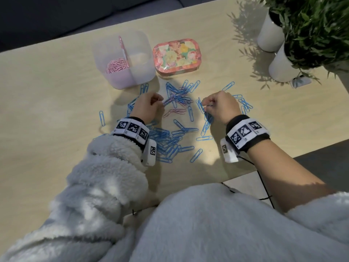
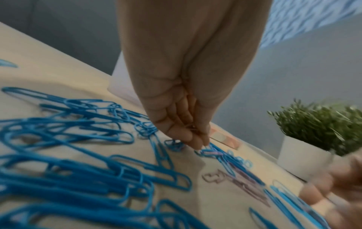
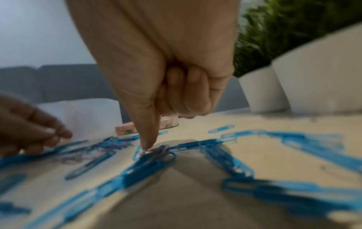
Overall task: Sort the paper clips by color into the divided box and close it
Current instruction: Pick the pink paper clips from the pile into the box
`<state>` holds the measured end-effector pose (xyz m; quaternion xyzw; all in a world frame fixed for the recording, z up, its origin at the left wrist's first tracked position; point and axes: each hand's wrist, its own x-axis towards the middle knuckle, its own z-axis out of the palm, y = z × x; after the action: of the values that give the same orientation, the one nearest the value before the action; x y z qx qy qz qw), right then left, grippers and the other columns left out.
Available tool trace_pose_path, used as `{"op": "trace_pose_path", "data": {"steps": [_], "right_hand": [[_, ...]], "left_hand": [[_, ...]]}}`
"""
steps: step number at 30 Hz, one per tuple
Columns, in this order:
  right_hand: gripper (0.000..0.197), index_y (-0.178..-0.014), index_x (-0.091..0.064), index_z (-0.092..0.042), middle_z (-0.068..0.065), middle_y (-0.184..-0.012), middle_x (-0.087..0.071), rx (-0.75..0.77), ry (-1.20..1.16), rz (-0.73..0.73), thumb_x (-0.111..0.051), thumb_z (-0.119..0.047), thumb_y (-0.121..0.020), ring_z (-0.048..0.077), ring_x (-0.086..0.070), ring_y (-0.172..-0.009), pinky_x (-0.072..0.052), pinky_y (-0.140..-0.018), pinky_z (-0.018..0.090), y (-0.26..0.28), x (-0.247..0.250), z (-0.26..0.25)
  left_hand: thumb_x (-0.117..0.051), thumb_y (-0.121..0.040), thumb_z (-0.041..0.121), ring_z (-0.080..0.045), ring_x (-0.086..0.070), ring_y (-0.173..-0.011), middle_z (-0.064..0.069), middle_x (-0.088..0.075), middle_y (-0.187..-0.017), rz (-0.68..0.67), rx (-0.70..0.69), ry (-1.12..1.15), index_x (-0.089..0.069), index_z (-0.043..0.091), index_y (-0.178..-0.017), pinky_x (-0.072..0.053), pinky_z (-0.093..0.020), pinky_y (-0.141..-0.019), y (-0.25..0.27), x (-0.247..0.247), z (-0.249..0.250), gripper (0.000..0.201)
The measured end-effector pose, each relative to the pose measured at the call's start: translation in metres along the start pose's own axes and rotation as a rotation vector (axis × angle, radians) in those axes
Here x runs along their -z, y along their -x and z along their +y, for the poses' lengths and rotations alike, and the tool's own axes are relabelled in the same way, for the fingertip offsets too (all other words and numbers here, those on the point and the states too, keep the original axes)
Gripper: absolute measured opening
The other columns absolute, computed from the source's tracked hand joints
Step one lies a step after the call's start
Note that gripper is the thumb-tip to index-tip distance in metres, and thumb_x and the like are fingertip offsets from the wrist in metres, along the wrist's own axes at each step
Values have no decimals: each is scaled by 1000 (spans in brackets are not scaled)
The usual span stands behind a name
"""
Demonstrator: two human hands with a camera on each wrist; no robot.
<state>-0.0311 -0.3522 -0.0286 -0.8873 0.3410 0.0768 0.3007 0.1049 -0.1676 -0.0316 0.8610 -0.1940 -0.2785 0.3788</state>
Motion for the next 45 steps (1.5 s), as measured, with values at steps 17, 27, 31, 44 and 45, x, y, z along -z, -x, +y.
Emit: {"op": "trace_pose_path", "data": {"steps": [17, 27, 31, 44, 45], "right_hand": [[25, -66, -53, -15, 10, -63, -57, -66, -463, -78, -54, -11, -90, 4, -53, -45, -45, -53, 22, -3, 11, 24], [21, -61, -52, -12, 11, -61, -49, -267, -1000, 67, -55, -4, -81, 11, -30, -40, -21, -36, 14, 10, 25, 34], [22, -61, -52, -12, 2, -50, -39, -301, -1023, 98, -54, -2, -81, 10, -28, -38, -21, -37, 14, 13, 20, 37], [19, -90, -57, -7, -3, -49, -64, -362, -1415, -85, -44, 5, -89, 5, -57, -42, -46, -41, 15, 21, 12, 8], [18, -90, -57, -5, -2, -50, -65, -345, -1424, -113, -43, 6, -89, 6, -59, -43, -47, -41, 15, 23, 12, 4]], "left_hand": [[-61, -85, 18, -26, -54, -93, -11, -55, -104, -190, -216, -458, -58, 8, -100, -43, -32, -79, 1, -23, 11, 19], [-49, -91, 10, -33, -54, -99, -19, -60, -105, -163, -329, -560, -57, 0, -101, -42, -39, -83, 0, -28, 10, 17], [-47, -92, 9, -24, -55, -95, -12, -61, -104, -142, -232, -276, -58, 3, -106, -43, -32, -83, 4, -24, 12, 19], [-34, -91, 27, -13, -38, -52, 3, -51, -51, -292, 295, 618, -46, 15, -56, -29, -25, -52, 9, -24, 35, 39], [-37, -92, 40, -13, -40, -52, 3, -51, -54, -307, 288, 569, -44, 17, -55, -31, -24, -52, 10, -25, 35, 44]]}}
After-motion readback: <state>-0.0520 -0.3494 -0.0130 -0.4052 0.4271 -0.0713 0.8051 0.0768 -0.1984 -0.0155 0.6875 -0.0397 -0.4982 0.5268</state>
